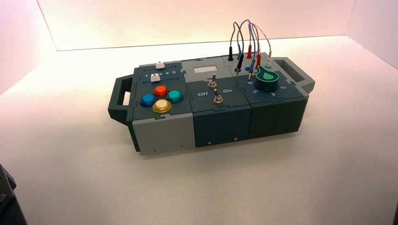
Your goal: Push the green button with the right gripper.
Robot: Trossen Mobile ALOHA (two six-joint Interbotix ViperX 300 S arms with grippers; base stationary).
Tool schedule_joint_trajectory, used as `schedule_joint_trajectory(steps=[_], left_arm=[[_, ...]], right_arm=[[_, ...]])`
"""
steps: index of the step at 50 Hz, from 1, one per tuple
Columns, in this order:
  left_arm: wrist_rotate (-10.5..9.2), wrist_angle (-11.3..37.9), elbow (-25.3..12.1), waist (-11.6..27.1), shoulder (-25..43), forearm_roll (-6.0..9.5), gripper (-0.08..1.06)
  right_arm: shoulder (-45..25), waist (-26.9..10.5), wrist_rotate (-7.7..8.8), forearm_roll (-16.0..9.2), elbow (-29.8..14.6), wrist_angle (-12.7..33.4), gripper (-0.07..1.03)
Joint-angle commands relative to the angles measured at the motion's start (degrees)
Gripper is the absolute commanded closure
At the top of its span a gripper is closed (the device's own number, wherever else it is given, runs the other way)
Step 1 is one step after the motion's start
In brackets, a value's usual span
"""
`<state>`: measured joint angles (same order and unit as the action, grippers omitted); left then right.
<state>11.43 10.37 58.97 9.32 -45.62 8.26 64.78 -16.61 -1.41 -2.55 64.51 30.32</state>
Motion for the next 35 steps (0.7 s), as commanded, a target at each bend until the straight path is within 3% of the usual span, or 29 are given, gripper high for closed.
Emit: schedule_joint_trajectory(steps=[1,18,28,35], left_arm=[[0.18,-0.5,-1.1,0.1,-0.1,-0.18,1.01],[0.18,0.7,-1.1,0.2,-0.1,-0.18,1.01],[0.09,4.8,-3.3,0.1,5.1,-0.18,1.01],[-0.09,7.9,-5.3,0.4,9.6,0.00,1.01]], right_arm=[[-1.3,-0.4,0.00,-0.5,-1.3,-0.2,0.99],[-1.5,-1.4,0.09,-0.8,-1.3,0.2,0.99],[-3.2,-3.6,0.00,-1.0,-1.8,0.8,0.99],[-7.8,-7.1,0.09,-2.0,-2.8,2.6,0.99]])
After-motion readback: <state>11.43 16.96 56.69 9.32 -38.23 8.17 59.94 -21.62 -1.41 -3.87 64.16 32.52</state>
